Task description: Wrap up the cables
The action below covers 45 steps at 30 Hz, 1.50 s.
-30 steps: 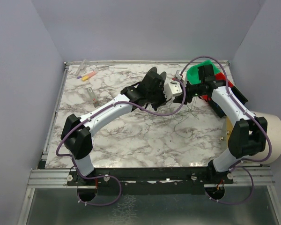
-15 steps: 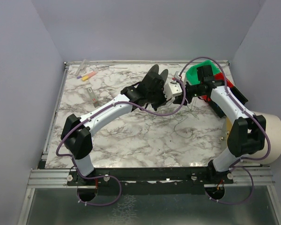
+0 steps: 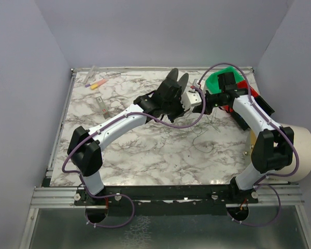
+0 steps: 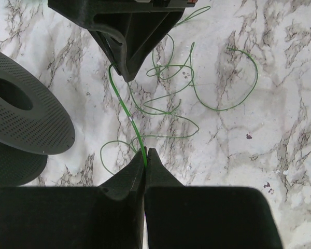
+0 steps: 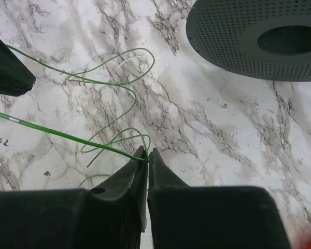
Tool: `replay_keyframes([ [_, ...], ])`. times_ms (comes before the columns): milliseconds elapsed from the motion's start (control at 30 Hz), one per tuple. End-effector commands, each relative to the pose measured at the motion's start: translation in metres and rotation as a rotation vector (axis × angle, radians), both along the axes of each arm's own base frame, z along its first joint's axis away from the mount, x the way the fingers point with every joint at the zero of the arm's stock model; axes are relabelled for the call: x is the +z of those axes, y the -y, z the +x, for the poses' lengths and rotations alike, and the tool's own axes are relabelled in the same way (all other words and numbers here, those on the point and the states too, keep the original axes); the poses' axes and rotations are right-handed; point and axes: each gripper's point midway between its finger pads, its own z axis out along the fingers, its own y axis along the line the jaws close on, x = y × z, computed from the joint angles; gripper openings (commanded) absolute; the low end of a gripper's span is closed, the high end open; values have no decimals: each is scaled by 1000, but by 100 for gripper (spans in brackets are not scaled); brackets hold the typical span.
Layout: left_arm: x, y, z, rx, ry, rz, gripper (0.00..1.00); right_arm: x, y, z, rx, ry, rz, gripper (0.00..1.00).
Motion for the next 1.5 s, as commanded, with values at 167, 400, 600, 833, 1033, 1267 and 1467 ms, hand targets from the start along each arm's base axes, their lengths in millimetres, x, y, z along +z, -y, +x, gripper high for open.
replay_keyframes([
  [167, -6, 7, -4, -25, -17, -10, 0, -6, -2, -5, 57, 30, -14, 41],
  [400, -9, 7, -6, -32, -29, -3, 0, -6, -5, -2, 53, 19, 8, 24],
  [600, -18, 4, -2, -13, -27, 25, 0, -10, -6, -2, 53, 31, 8, 1],
  [833, -54, -19, -3, 29, -59, 156, 1, -27, 1, 4, 18, 143, -42, 1],
  [1033, -70, -37, -13, 43, -82, 205, 2, -39, -10, 3, 4, 226, -40, 0],
  [1267, -74, -45, -15, 63, -96, 212, 2, -44, -31, 13, -79, 345, -40, 1],
  [1467, -70, -44, -15, 65, -97, 200, 2, -46, -28, 26, -146, 427, -69, 0],
])
